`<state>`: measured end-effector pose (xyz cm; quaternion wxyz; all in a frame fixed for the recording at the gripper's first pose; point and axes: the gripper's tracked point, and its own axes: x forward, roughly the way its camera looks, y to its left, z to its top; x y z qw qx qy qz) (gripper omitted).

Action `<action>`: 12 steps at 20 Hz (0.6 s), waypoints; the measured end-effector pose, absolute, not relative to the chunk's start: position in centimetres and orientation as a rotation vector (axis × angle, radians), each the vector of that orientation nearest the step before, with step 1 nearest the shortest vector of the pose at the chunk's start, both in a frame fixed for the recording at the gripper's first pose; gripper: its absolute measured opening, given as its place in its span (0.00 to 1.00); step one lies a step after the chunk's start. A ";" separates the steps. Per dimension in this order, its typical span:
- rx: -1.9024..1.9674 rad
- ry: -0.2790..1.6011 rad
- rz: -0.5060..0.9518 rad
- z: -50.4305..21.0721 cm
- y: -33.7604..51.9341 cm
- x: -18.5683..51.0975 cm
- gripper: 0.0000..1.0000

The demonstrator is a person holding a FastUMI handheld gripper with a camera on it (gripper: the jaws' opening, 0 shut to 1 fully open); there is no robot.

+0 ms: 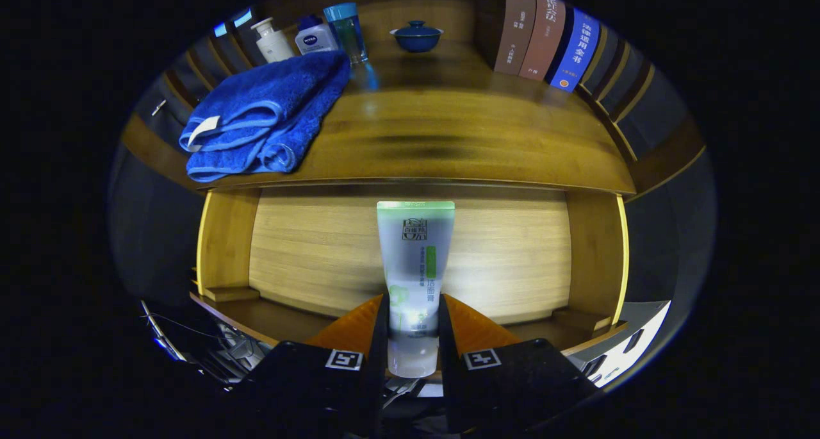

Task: Pull open the drawer, take out the items inside it, and place them on the countertop above the cabinet.

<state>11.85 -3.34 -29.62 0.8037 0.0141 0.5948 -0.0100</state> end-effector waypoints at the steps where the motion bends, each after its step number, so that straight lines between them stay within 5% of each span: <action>1: 0.030 1.269 -0.022 -29.0 -3.3 11.9 0.42; 12: 0.070 1.094 -0.028 -24.2 -2.8 17.6 0.42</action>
